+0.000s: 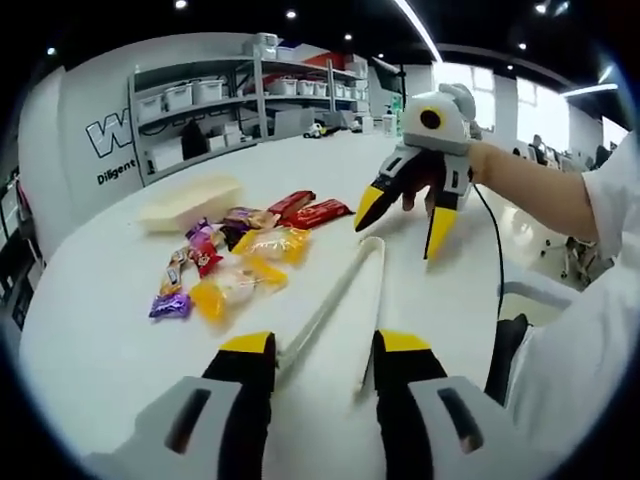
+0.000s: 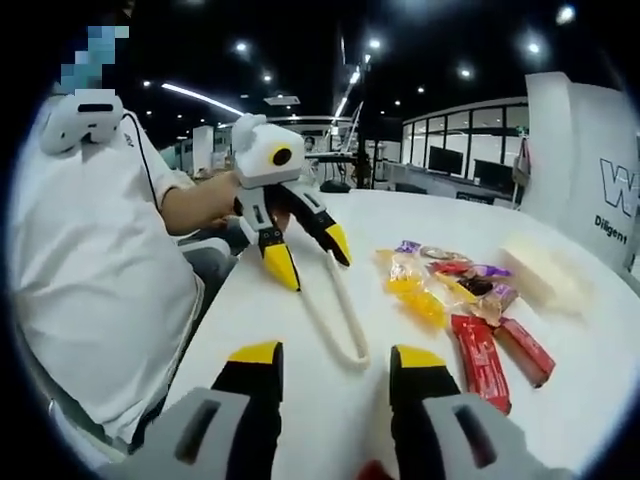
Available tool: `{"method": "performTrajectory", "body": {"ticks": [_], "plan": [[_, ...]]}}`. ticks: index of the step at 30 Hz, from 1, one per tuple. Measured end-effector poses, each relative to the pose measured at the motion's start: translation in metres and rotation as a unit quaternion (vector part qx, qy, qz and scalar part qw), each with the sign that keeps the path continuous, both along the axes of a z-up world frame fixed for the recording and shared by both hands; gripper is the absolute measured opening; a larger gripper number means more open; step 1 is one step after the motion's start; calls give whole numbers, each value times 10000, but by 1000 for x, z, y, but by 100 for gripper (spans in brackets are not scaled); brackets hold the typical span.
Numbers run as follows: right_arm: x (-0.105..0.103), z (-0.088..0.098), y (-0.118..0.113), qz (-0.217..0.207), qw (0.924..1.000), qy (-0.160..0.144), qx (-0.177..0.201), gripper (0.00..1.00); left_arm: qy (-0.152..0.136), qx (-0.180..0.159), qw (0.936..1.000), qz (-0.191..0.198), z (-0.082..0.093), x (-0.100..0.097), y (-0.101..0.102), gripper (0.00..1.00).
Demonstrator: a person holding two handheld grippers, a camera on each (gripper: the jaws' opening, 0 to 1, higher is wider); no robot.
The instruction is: Place the target food into the container with the food tongs after gripping and lifting it, then release it inside without dropping or visibly crushing the food.
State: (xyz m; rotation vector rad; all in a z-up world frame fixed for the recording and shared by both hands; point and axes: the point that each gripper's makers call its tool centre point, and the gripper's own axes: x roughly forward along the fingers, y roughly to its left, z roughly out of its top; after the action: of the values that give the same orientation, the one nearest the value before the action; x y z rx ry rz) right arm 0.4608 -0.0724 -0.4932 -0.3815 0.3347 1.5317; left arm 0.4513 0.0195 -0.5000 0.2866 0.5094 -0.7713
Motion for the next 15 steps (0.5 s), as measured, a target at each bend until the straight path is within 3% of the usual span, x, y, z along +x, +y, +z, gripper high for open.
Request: {"method": "performTrajectory", "body": {"ticks": [15], "plan": [[-7, -9, 6, 231, 9996, -9, -155, 21, -35, 30, 10000, -36, 0, 1, 2, 37]]}}
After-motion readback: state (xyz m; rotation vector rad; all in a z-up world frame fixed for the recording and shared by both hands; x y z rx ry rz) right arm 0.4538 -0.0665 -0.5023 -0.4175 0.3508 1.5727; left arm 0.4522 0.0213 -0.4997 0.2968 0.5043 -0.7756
